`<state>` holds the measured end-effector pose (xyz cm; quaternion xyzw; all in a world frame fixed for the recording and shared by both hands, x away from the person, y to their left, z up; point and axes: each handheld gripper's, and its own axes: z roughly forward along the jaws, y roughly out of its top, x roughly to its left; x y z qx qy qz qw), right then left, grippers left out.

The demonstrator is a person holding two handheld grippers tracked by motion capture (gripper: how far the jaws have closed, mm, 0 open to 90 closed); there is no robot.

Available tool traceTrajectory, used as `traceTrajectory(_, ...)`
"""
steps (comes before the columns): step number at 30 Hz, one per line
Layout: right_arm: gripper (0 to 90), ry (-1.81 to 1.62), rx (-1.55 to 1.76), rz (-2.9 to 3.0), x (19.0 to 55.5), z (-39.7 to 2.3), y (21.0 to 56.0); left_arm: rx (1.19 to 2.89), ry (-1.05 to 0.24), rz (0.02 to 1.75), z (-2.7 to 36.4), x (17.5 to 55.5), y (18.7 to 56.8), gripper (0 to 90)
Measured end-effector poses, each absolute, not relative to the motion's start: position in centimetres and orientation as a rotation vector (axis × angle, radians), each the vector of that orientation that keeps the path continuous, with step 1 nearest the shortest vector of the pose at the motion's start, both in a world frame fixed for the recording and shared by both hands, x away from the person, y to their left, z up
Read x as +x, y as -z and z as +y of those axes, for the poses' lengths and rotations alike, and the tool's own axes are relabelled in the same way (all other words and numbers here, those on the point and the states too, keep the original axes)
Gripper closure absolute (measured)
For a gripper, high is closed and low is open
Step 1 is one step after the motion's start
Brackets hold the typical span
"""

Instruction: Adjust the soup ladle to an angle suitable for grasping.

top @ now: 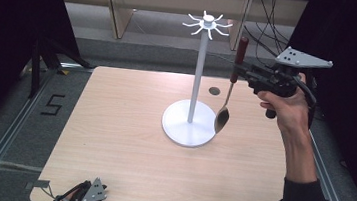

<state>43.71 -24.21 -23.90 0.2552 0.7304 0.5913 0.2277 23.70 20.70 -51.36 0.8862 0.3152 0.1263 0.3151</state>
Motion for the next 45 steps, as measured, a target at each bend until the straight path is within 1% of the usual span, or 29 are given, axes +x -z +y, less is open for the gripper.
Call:
traceTrajectory(12,74.1,-1.585,0.702,2.018,44.6,-22.9,22.7,2.335,-0.335,0.832,20.7,23.7,51.4,15.3)
traceTrajectory(45,74.1,-1.514,0.745,2.062,46.3,-20.6,22.5,2.337,-0.334,0.825,20.7,23.7,51.3,15.2)
